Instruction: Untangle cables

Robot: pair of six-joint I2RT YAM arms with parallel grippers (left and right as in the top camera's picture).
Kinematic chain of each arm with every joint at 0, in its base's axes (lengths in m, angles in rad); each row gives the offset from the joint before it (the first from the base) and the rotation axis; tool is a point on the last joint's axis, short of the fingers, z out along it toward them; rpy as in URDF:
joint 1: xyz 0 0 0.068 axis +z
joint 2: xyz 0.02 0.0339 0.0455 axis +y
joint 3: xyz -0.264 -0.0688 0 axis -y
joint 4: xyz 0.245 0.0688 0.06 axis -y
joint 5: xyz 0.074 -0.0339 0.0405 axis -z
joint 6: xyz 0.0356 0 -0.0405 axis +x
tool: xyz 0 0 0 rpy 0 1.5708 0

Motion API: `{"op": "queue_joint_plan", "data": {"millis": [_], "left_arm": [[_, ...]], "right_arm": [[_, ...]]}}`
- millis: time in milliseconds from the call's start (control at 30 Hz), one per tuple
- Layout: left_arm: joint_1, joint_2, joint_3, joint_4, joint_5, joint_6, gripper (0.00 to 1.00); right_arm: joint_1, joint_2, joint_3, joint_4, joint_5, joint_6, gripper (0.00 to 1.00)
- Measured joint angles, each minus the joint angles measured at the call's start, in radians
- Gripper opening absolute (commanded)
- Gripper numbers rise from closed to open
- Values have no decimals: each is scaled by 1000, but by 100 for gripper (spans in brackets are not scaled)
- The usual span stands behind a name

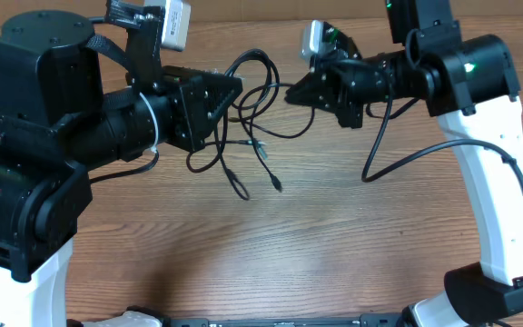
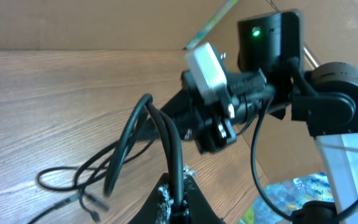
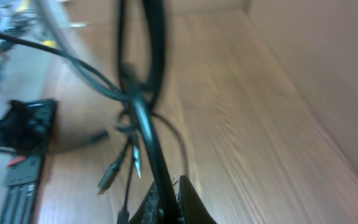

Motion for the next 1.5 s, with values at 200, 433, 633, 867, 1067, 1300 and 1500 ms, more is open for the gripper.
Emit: {"op": "queue_joint_plan", "data": {"millis": [200,433,633,867,1067,1300,1500], "left_arm": [[0,0,0,-3,-12,2,8],[0,0,0,-32,-52,4,8],[0,0,0,-44,-92,4,8],[0,0,0,-51,-155,4,7],[0,3,0,-66,-217,4,6],[0,71,0,-86,-238,4,4],[0,178,0,-103,-236,4,4]], "right_arm": [[-121,0,0,133,58,175,4],[-257,1,-1,280,84,467,4],[-319,1,-1,332,89,660,4],[-305,-2,-3,400,50,767,4],[-266,-47,-6,579,24,916,4],[-173,-177,-6,693,-97,940,4],[-150,-248,-6,708,-372,832,4]]}}
